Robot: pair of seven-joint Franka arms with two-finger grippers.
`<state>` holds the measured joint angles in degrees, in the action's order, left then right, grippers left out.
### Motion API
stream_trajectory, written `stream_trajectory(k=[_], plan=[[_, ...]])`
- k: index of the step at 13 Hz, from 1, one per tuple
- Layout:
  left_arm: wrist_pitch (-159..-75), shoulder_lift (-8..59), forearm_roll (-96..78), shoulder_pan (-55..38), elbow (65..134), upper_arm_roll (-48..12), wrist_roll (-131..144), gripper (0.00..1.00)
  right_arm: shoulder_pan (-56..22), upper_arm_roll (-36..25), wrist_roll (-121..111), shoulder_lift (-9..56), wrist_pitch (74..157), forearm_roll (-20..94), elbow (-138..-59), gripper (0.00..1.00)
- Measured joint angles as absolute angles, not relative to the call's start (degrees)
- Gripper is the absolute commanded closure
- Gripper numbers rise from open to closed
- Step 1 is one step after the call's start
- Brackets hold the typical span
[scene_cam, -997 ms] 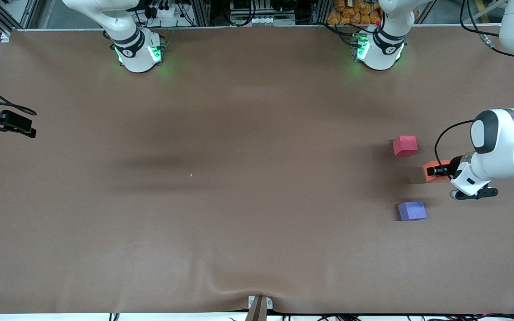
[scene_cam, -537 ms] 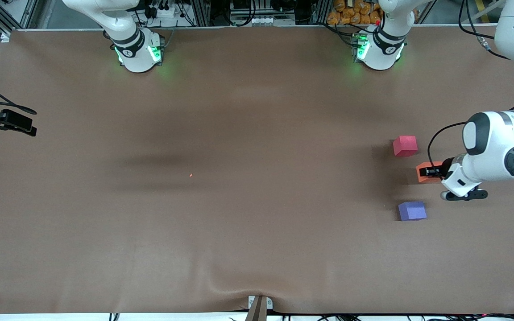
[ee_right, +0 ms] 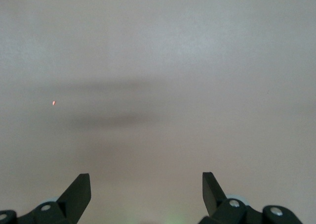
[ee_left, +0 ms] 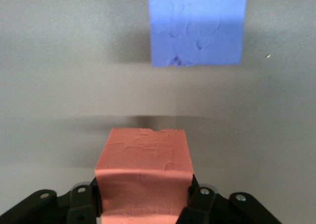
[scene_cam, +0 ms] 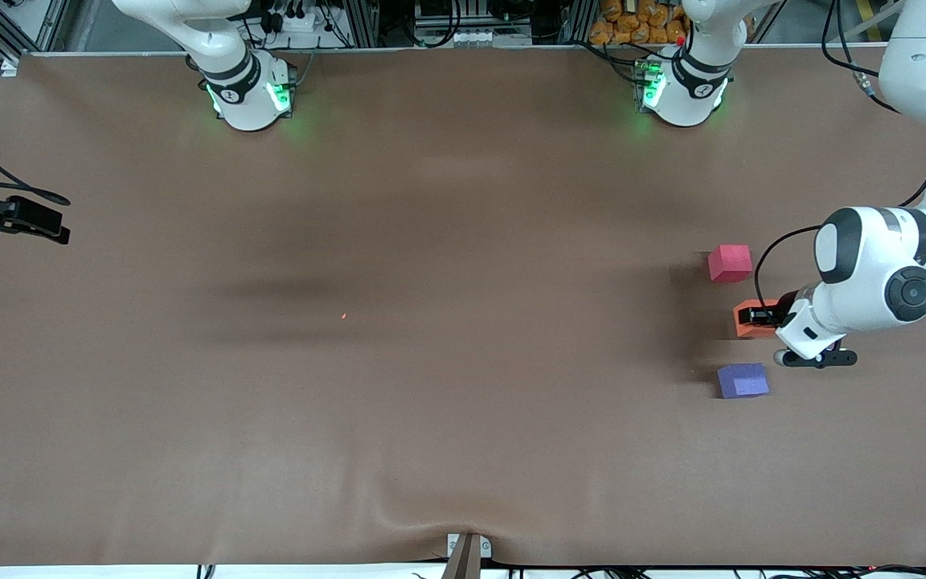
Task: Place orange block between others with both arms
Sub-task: 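Carry the orange cube with the left gripper between the pink and purple cubes, then lower the orange cube onto the table with the left gripper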
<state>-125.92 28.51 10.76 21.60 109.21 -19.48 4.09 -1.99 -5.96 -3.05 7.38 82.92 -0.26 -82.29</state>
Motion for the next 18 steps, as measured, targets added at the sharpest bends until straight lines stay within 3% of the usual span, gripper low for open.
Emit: stream_trajectory(k=[18], plan=[[-128.8, 30.6, 10.8, 20.6, 109.2, -19.6, 3.4, 1.00, -2.0, -5.9, -3.0, 7.4, 82.3, -0.3, -82.3, 0.00]])
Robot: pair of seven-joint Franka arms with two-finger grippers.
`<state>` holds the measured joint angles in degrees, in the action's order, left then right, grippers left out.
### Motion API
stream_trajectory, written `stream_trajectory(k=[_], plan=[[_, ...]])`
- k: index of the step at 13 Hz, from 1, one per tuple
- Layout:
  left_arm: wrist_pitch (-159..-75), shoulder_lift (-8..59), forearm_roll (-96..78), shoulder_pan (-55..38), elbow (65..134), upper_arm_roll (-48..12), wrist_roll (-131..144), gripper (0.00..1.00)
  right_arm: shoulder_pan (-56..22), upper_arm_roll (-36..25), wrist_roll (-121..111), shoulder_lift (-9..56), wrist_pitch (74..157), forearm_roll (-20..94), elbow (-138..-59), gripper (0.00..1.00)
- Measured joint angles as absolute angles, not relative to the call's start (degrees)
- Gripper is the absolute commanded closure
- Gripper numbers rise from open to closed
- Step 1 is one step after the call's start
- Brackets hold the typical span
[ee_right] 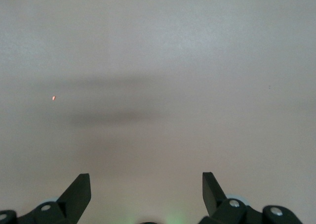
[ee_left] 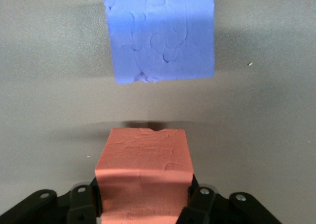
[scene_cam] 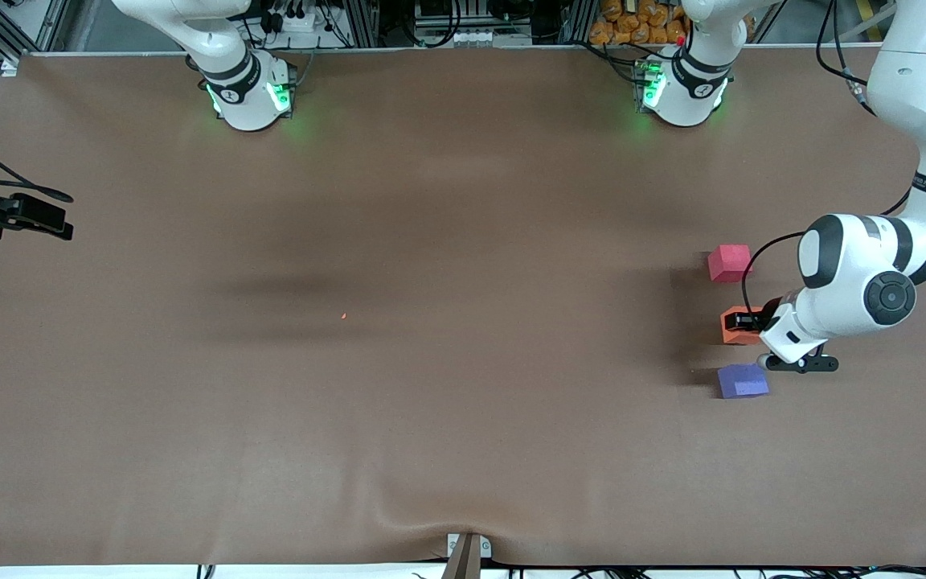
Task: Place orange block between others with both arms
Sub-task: 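Lower the orange cube onto the table with the left gripper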
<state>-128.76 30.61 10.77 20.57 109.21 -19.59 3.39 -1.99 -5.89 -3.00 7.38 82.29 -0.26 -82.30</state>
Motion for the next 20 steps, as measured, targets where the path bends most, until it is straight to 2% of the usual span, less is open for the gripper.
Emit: stream_trajectory(k=[15, 19, 20], plan=[[-129.3, 32.0, 10.8, 20.6, 109.2, -19.6, 3.4, 1.00, -2.0, -5.9, -3.0, 7.4, 82.3, -0.3, -82.3, 0.00], [-129.5, 32.3, 10.8, 20.6, 109.2, -19.6, 3.4, 0.91, -2.0, -5.9, -3.0, 7.4, 82.3, -0.3, -82.3, 0.00], [-129.6, 32.5, 10.8, 20.6, 109.2, -19.6, 3.4, 0.86, -2.0, -5.9, -3.0, 7.4, 82.3, -0.3, -82.3, 0.00]])
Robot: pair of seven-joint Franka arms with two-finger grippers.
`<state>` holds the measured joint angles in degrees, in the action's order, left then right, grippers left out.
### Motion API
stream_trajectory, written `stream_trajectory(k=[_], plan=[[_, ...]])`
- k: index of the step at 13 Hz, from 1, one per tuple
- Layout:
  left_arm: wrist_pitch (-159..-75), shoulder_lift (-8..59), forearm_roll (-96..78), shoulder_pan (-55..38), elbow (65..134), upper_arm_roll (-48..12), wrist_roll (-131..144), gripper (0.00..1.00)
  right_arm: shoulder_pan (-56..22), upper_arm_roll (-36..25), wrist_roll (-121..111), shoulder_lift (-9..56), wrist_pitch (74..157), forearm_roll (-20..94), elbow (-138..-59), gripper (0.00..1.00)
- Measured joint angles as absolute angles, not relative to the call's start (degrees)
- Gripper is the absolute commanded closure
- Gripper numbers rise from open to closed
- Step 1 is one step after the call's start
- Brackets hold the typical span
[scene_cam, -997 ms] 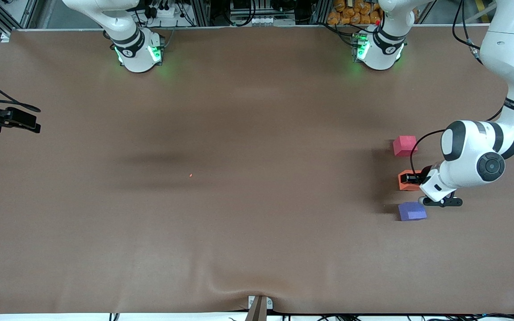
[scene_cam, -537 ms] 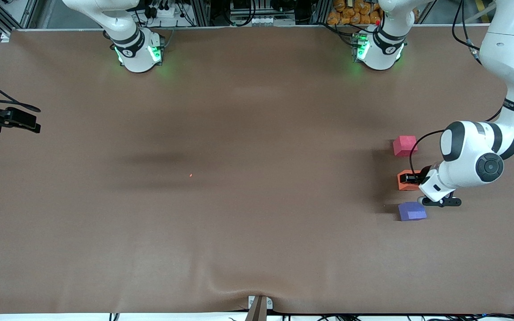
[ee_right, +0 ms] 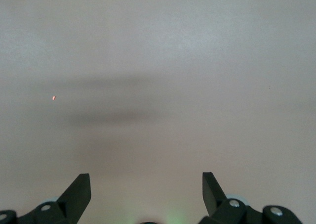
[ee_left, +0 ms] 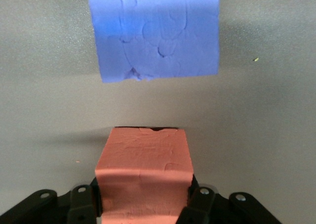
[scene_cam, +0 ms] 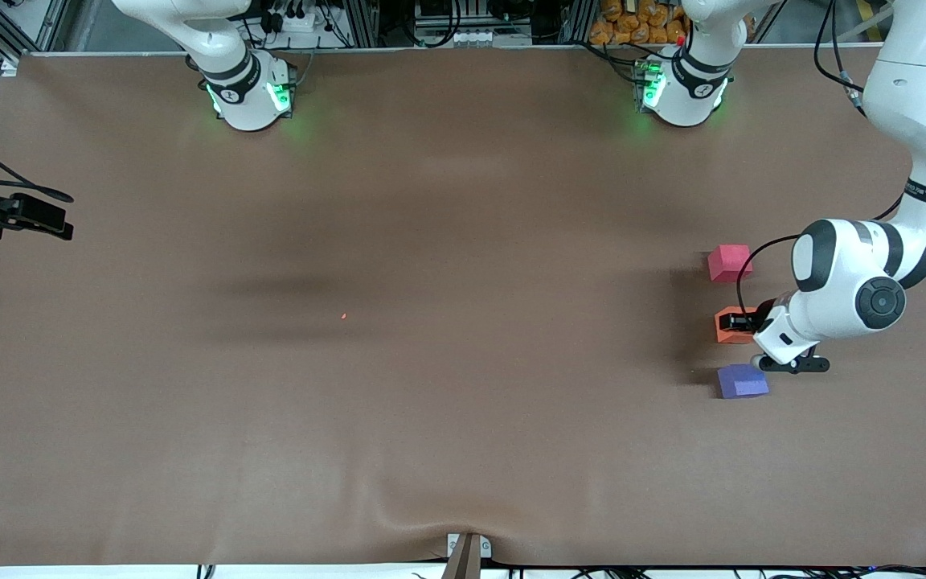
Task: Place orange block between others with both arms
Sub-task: 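Lower the orange cube onto the table with the left gripper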
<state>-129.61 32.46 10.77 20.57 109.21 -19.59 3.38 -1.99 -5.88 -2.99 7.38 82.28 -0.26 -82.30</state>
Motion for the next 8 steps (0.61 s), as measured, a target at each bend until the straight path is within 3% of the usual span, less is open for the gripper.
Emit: stream_trajectory(k=[1, 2, 4, 8], plan=[[-129.7, 32.6, 10.8, 20.6, 109.2, -19.6, 3.4, 0.84, -2.0, -5.9, -3.0, 7.4, 82.3, -0.3, -82.3, 0.00], [-129.8, 32.7, 10.8, 20.6, 109.2, -19.6, 3.4, 0.74, -2.0, -5.9, -3.0, 7.4, 82.3, -0.3, -82.3, 0.00], [-129.7, 32.7, 10.8, 20.6, 109.2, -19.6, 3.4, 0.00, -2.0, -5.9, -3.0, 7.4, 82.2, -0.3, -82.4, 0.00], [-129.8, 33.0, 10.8, 20.5, 109.2, -19.6, 3.4, 0.00, -2.0, -5.9, -3.0, 7.4, 82.4, -0.3, -83.1, 0.00]])
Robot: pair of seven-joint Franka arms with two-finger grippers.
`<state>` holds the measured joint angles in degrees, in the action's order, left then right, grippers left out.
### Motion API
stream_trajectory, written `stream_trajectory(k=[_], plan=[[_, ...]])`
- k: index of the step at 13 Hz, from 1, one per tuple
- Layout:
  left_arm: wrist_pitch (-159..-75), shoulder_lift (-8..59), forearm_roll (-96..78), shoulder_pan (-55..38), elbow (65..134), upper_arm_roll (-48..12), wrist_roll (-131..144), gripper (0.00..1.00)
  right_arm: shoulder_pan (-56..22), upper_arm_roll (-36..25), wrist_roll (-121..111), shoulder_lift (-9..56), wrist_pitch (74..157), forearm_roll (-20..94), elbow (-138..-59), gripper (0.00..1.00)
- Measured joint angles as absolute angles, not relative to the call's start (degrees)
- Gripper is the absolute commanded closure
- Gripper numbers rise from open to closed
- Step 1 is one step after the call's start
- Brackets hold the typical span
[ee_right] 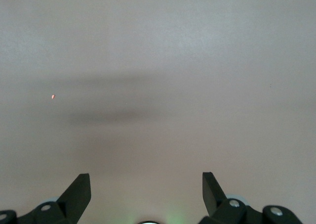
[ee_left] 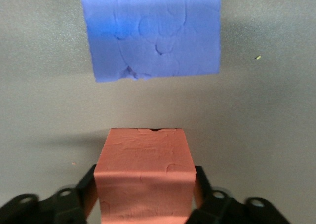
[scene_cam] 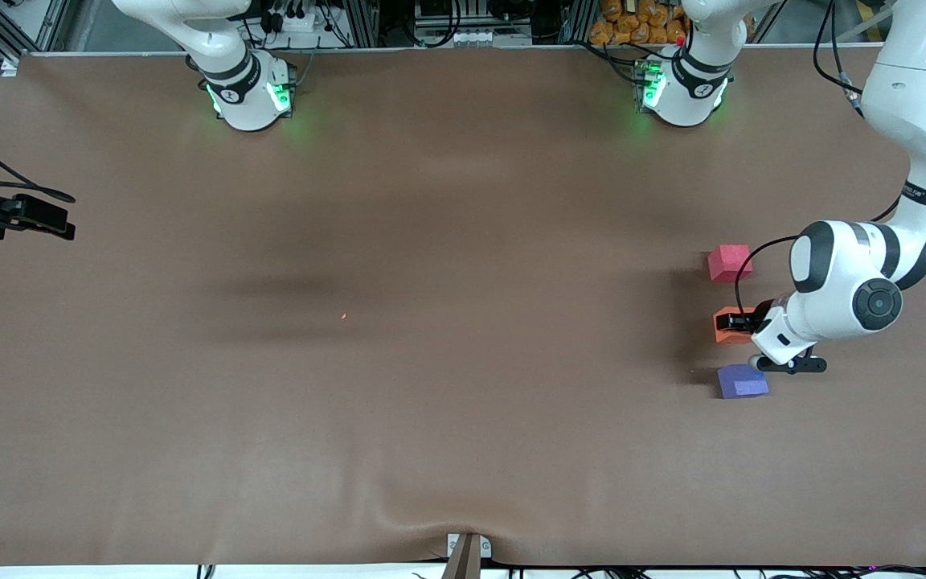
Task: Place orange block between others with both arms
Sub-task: 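Lower the orange cube onto the table with the left gripper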
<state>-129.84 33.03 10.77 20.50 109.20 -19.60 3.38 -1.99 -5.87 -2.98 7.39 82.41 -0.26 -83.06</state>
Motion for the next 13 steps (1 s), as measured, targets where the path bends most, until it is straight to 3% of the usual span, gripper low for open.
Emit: stream_trajectory(k=[13], plan=[[-129.7, 31.4, 10.8, 20.2, 107.3, -19.6, 3.4, 0.00, -2.0, -5.8, -3.0, 7.2, 81.8, -0.3, -82.7, 0.00]])
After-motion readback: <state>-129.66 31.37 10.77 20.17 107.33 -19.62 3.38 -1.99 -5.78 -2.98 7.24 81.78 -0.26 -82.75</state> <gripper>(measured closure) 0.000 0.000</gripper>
